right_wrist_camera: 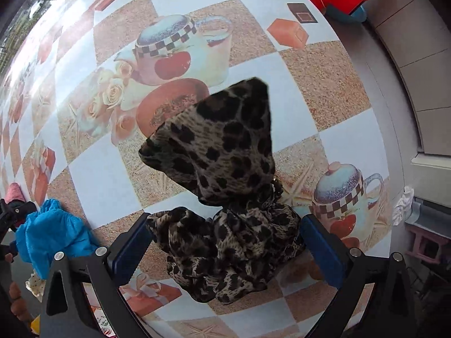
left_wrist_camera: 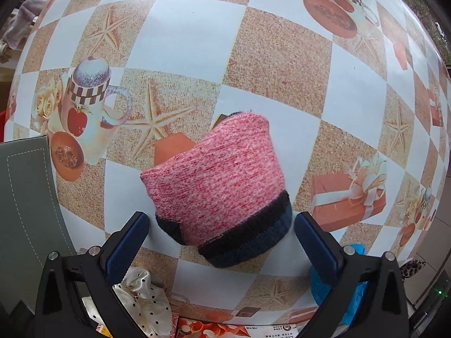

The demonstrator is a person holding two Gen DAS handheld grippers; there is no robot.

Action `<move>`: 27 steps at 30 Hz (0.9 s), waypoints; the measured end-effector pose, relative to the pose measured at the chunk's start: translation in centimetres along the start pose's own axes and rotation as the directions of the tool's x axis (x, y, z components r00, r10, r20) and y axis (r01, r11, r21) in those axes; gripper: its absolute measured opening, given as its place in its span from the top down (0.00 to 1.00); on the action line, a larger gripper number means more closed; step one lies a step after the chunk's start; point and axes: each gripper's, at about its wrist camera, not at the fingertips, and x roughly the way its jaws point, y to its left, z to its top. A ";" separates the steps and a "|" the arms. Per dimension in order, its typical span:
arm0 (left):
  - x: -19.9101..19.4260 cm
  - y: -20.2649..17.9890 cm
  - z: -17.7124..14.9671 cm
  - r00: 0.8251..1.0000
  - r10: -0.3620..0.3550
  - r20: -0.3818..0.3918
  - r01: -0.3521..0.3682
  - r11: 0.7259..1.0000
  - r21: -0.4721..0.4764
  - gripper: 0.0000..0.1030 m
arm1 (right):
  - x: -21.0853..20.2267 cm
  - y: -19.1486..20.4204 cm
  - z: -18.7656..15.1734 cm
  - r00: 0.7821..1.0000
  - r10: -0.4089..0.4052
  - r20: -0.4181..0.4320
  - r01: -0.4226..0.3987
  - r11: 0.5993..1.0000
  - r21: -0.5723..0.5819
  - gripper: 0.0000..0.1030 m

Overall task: Organize soft objects
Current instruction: 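Grasp the pink knit sock with the left tool while the right tool grasps the leopard-print scarf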

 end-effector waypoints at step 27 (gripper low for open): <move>-4.5 -4.1 0.7 0.991 -0.020 0.131 -0.018 0.959 0.281 0.74 | -5.8 -0.6 1.4 0.994 0.101 0.050 -0.098 0.994 -0.056 0.68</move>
